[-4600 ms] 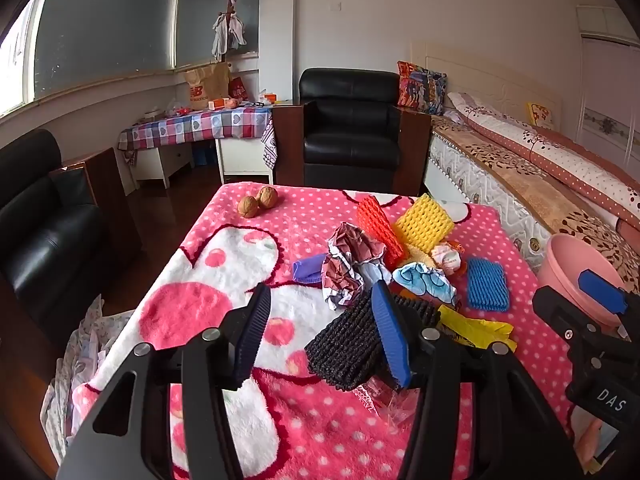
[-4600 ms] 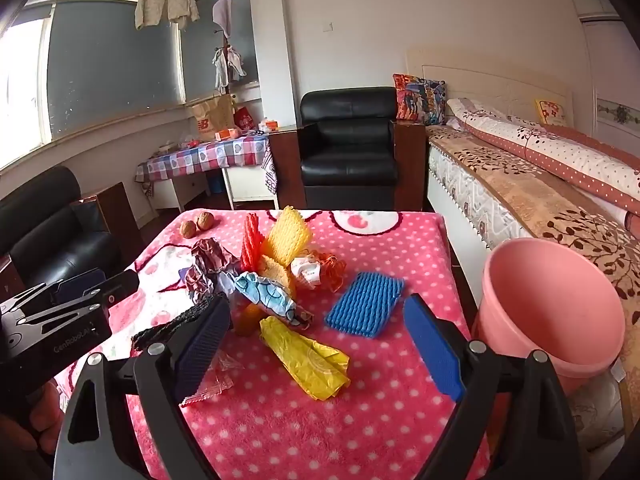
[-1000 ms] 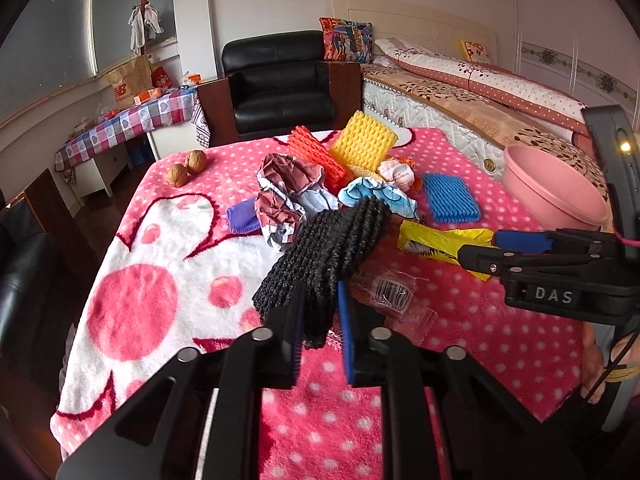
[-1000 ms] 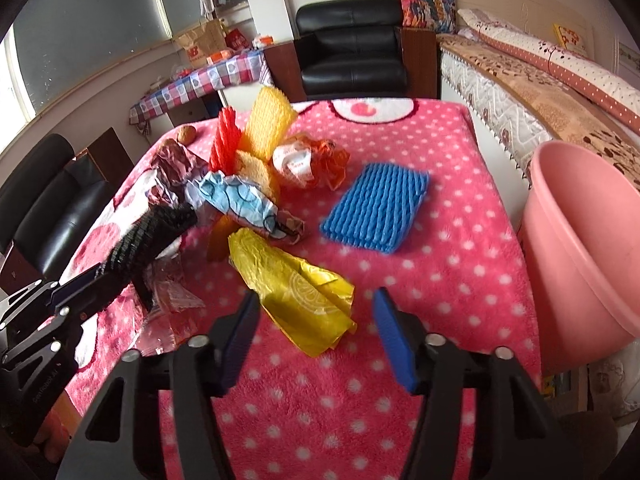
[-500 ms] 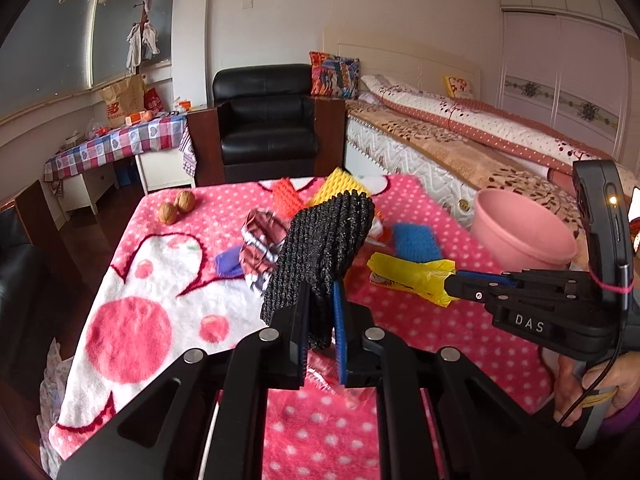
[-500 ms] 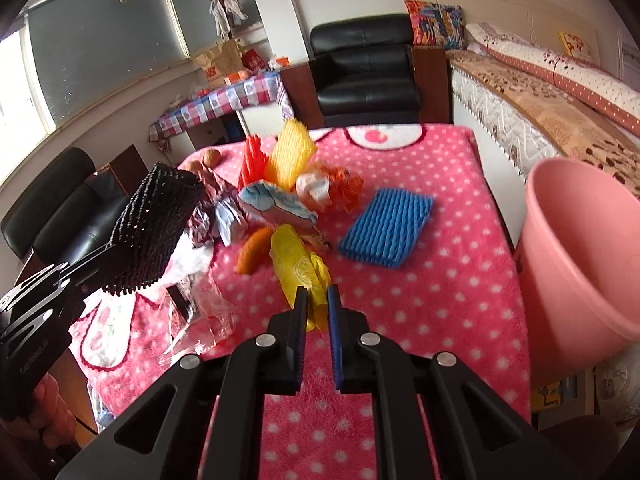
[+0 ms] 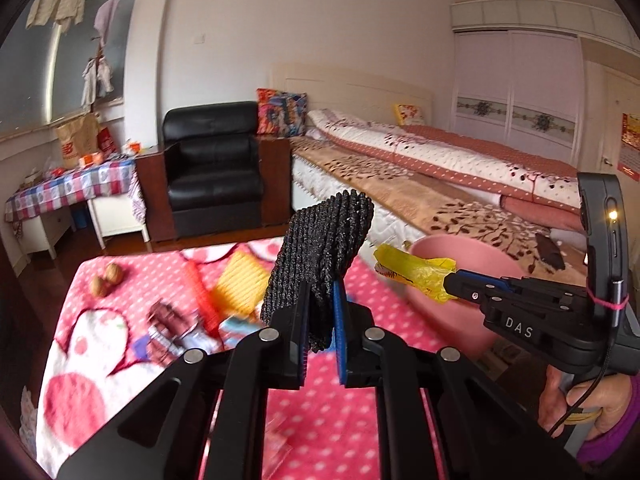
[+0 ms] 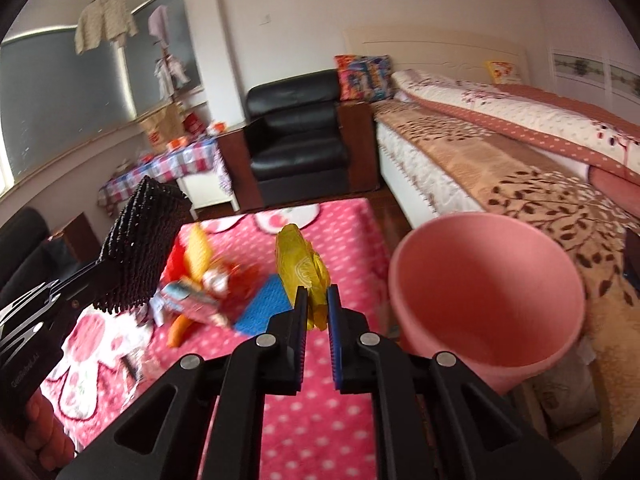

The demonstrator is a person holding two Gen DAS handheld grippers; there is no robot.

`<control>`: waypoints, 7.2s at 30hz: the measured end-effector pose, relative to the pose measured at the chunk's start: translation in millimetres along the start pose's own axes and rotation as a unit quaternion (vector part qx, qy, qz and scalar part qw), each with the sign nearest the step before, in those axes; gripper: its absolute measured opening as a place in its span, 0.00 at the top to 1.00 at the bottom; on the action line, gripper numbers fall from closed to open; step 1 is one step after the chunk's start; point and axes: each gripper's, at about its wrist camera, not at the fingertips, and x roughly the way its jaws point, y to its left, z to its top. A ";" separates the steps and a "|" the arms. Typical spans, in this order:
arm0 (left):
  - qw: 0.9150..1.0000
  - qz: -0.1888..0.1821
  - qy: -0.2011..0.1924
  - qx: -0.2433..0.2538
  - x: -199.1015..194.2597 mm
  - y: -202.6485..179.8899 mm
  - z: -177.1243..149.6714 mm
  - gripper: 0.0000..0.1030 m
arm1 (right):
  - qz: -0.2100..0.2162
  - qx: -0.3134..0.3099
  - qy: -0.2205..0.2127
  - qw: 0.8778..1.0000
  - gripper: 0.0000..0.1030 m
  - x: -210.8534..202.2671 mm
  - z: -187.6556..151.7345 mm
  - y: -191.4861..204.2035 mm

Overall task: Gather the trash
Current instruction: 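Carry the black mesh pad and yellow bag over the pink bucket, then open the right tool to drop the yellow bag into the bucket, then lower the black mesh pad into the bucket and open the left tool, then move both open tools back over the trash on the table, then grasp the clear plastic wrapper with the left tool while the right tool grasps the blue scrubber pad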

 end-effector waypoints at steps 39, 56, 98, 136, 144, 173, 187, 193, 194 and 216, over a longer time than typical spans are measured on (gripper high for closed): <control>0.985 -0.152 0.060 0.062 152.9 -164.9 30.3 0.90 | -0.191 0.095 -0.004 0.977 0.90 16.0 12.3 -165.5; 0.987 -0.141 0.055 0.057 152.2 -165.0 36.2 0.88 | -0.182 0.090 -0.019 0.979 0.54 14.6 13.7 -164.1; 0.988 -0.098 0.044 0.111 146.7 -180.0 37.6 0.87 | -0.190 0.058 -0.040 0.979 0.35 -13.1 1.6 -135.0; 0.986 -0.092 0.043 0.130 117.2 -176.9 42.6 0.50 | -0.205 0.040 -0.072 0.975 0.23 -39.0 -8.7 -116.4; 0.991 -0.096 0.015 0.088 74.2 -134.4 48.1 0.50 | -0.169 0.008 -0.093 0.981 0.22 -56.4 -4.8 -79.1; 0.992 0.100 0.072 -0.037 -58.6 80.7 -43.1 0.50 | 0.030 -0.086 0.014 0.996 0.29 -2.7 -30.3 73.5; 0.970 0.070 0.216 -0.092 0.2 82.9 -101.0 0.50 | 0.041 -0.082 0.065 0.994 0.31 26.1 -48.9 73.6; 0.968 0.051 0.216 -0.116 5.1 85.8 -96.8 0.63 | 0.043 -0.082 0.075 0.993 0.31 33.1 -51.5 71.6; 0.969 0.047 0.214 -0.116 5.3 85.6 -95.4 0.64 | 0.044 -0.081 0.076 0.993 0.31 33.9 -51.5 71.1; 0.986 0.042 0.140 -0.077 -12.6 76.3 -58.5 0.92 | 0.046 -0.017 0.103 0.993 0.35 86.1 -16.6 48.1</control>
